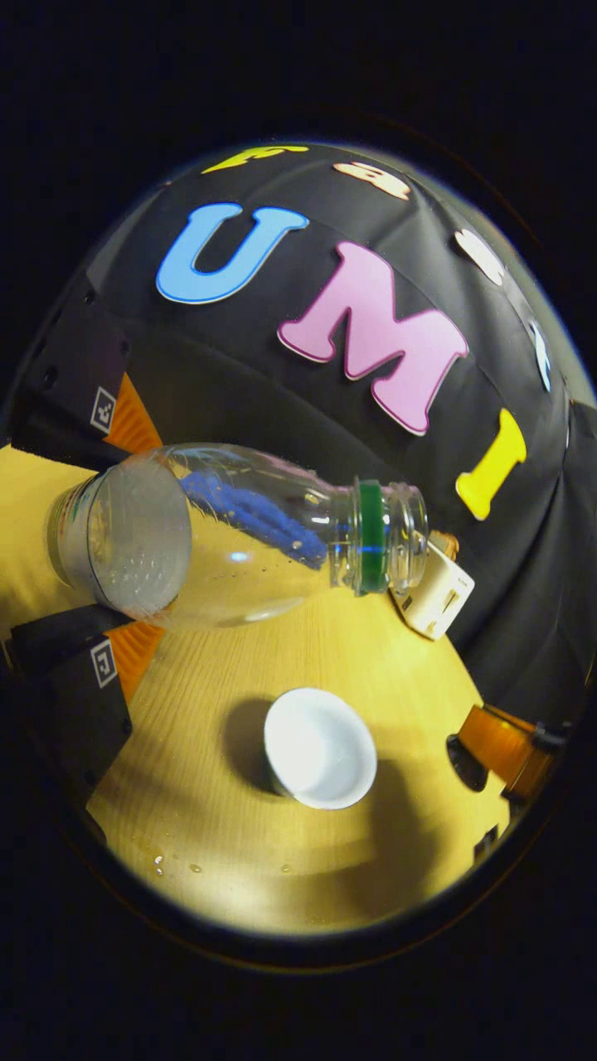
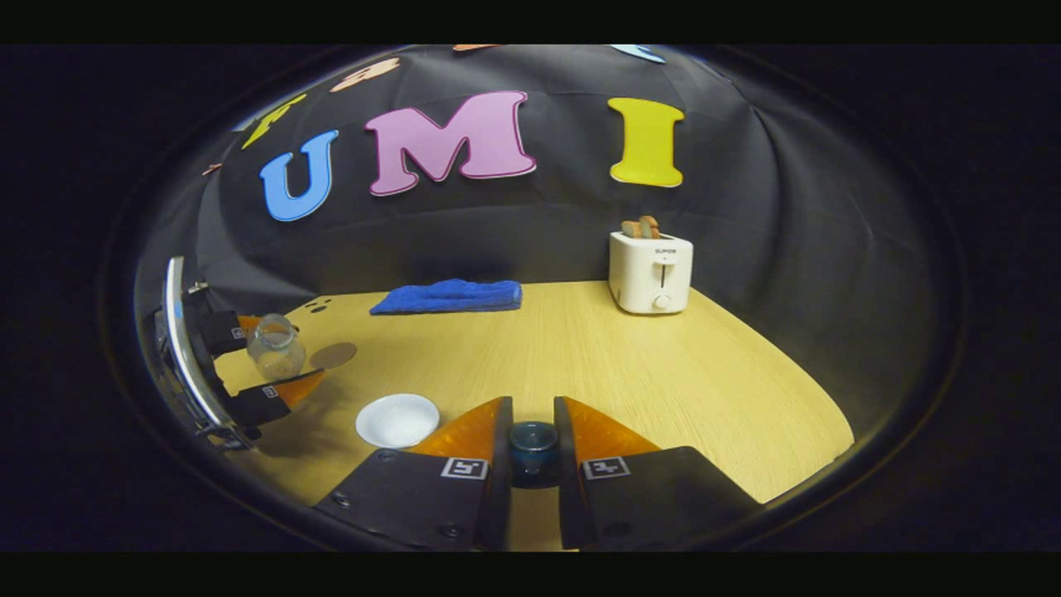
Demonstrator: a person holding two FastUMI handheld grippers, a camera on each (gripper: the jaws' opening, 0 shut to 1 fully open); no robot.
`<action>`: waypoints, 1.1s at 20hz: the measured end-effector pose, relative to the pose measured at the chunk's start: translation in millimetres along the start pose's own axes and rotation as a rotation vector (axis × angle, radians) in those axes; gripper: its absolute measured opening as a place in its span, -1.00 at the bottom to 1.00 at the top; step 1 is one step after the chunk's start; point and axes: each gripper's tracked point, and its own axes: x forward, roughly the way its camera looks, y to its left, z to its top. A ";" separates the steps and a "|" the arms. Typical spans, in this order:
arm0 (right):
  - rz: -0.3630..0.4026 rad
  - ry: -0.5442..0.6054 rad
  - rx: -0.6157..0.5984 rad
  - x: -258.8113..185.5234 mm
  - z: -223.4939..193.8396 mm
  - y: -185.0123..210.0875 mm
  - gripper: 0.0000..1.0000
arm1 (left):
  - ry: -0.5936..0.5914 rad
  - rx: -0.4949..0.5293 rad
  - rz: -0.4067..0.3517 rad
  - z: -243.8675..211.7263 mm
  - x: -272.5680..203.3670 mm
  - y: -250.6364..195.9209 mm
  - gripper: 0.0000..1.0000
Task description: Open the teacup lid with one hand, grasp the water bottle and pour water into the teacup with the other hand; after pouring, place the water bottle on the coaster and then close the teacup lid.
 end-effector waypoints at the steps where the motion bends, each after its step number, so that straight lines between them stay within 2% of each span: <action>1: -0.004 0.001 0.005 -1.3 -2.4 -2.1 -0.46 | 0.011 0.025 -0.011 -0.6 3.4 -3.3 0.49; 7: -0.003 0.026 0.025 -6.0 -15.3 -4.4 -0.47 | 0.014 0.203 -0.113 6.3 23.1 -29.6 0.49; 8: -0.001 0.024 0.022 -6.5 -15.5 -3.7 -0.39 | 0.010 0.242 -0.130 7.7 27.4 -31.6 0.49; 9: 0.001 0.022 0.019 -6.7 -16.5 -2.7 -0.39 | 0.010 0.272 -0.141 8.2 30.3 -34.1 0.49; 10: 0.002 0.022 0.019 -8.0 -17.0 -2.4 -0.47 | 0.006 0.317 -0.143 8.9 32.6 -33.2 0.49; 15: 0.004 0.033 0.054 -9.5 -26.0 -1.4 -0.47 | -0.001 0.445 -0.138 11.4 39.8 -27.4 0.49; 18: 0.011 0.049 0.057 -10.5 -31.9 1.7 -0.47 | -0.031 0.560 -0.131 20.6 45.2 -27.9 0.49; 21: 0.030 0.045 0.059 -12.7 -29.1 9.0 -0.46 | -0.043 0.601 -0.136 20.8 43.6 -27.5 0.49; 22: 0.035 0.044 0.053 -13.6 -29.5 10.7 -0.39 | -0.051 0.619 -0.134 21.5 44.3 -29.2 0.49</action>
